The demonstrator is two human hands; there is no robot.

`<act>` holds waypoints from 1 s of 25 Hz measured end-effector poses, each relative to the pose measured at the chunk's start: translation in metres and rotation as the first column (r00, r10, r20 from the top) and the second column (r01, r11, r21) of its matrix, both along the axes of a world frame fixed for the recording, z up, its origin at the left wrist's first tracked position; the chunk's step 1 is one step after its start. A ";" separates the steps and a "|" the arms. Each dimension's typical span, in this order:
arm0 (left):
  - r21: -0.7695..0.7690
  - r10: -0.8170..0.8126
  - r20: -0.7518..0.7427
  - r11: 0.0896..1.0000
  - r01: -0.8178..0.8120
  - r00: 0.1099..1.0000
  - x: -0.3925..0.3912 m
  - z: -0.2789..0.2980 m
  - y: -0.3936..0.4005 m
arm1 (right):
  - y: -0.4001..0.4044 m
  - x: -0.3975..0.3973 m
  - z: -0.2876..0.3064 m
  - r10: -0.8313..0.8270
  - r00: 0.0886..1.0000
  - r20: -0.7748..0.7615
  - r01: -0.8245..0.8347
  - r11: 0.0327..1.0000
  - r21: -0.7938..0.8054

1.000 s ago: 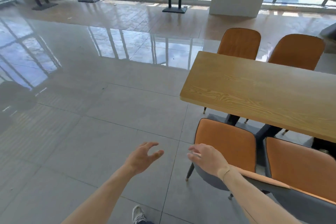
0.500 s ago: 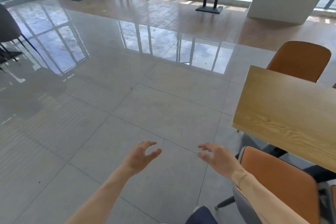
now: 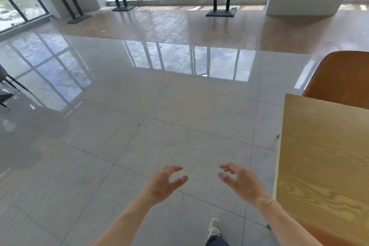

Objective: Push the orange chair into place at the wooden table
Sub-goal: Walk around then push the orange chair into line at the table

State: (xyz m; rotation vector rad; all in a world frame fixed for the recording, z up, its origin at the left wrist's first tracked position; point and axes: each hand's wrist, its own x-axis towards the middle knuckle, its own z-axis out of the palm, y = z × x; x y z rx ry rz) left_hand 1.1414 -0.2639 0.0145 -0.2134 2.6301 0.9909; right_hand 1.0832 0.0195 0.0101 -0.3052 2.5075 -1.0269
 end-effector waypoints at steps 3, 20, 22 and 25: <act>-0.014 -0.054 0.030 0.998 0.054 0.998 -0.075 0.002 0.008 | -0.001 -0.061 0.003 -0.029 0.999 0.032 0.030 1.000 -0.008; 0.120 -0.301 -0.061 0.944 0.306 0.952 -0.558 -0.019 0.009 | 0.025 -0.443 0.019 -0.397 0.918 0.013 0.396 0.917 0.056; 0.108 -0.355 -0.061 0.927 0.360 0.933 -0.613 -0.014 0.017 | 0.032 -0.479 0.022 -0.443 0.896 0.013 0.442 0.895 0.064; 0.116 -0.426 -0.068 0.895 0.432 0.902 -0.691 -0.006 0.040 | 0.045 -0.532 0.020 -0.496 0.868 0.023 0.493 0.867 0.077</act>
